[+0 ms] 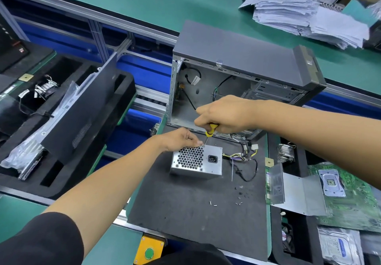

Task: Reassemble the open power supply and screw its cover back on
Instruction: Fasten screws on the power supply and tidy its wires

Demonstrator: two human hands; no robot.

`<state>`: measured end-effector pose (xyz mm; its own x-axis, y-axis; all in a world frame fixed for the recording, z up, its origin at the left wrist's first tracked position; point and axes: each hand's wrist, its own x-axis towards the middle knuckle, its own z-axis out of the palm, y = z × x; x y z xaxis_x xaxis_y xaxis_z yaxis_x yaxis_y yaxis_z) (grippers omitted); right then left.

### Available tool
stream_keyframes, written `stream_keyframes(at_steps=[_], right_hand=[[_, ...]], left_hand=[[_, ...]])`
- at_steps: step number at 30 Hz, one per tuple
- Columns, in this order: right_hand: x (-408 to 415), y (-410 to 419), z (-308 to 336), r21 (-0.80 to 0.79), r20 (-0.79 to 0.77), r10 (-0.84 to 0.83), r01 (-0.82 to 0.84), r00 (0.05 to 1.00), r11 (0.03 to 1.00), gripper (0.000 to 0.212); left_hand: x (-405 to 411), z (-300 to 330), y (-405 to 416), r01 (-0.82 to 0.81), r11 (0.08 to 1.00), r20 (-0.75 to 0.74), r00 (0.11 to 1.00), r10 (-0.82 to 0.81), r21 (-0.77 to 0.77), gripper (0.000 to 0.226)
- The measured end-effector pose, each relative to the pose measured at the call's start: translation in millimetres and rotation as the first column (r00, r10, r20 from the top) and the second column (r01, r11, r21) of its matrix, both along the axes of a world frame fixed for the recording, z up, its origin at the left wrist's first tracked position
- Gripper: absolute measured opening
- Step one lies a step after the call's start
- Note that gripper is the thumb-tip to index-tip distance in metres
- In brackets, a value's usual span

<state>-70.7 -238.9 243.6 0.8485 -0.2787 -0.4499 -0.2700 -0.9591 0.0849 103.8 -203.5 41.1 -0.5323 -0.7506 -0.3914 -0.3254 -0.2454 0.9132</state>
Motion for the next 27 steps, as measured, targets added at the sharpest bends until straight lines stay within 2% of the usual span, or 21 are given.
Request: stream_keyframes(at_steps=[5, 9, 14, 20, 27], right_hand=[[-8.7, -8.0, -1.7, 0.033, 0.016, -0.112, 0.111, 0.994, 0.993, 0.03], [-13.1, -9.2, -1.1, 0.114, 0.055, -0.221, 0.214, 0.974, 0.97, 0.024], [-9.4, -11.4, 0.4, -0.06, -0.003, -0.084, 0.083, 0.996, 0.995, 0.023], [-6.2, -8.0, -3.8, 0.162, 0.102, -0.218, 0.2, 0.971, 0.966, 0.016], [-18.6, -13.0, -8.2, 0.095, 0.104, -0.161, 0.151, 0.981, 0.984, 0.025]], left_hand=[[0.8, -6.9, -2.3, -0.034, 0.999, 0.001, 0.999, 0.034, 0.006, 0.014], [1.0, -9.2, -2.8, -0.03, 0.999, 0.007, 1.0, 0.029, 0.034, 0.013], [1.5, -8.7, -4.9, 0.0, 0.999, 0.034, 0.999, -0.001, 0.05, 0.016], [2.1, -11.6, -5.7, 0.006, 0.999, 0.014, 1.0, -0.006, 0.04, 0.016], [3.5, -10.7, -7.7, 0.029, 0.998, 0.066, 0.997, -0.033, 0.052, 0.017]])
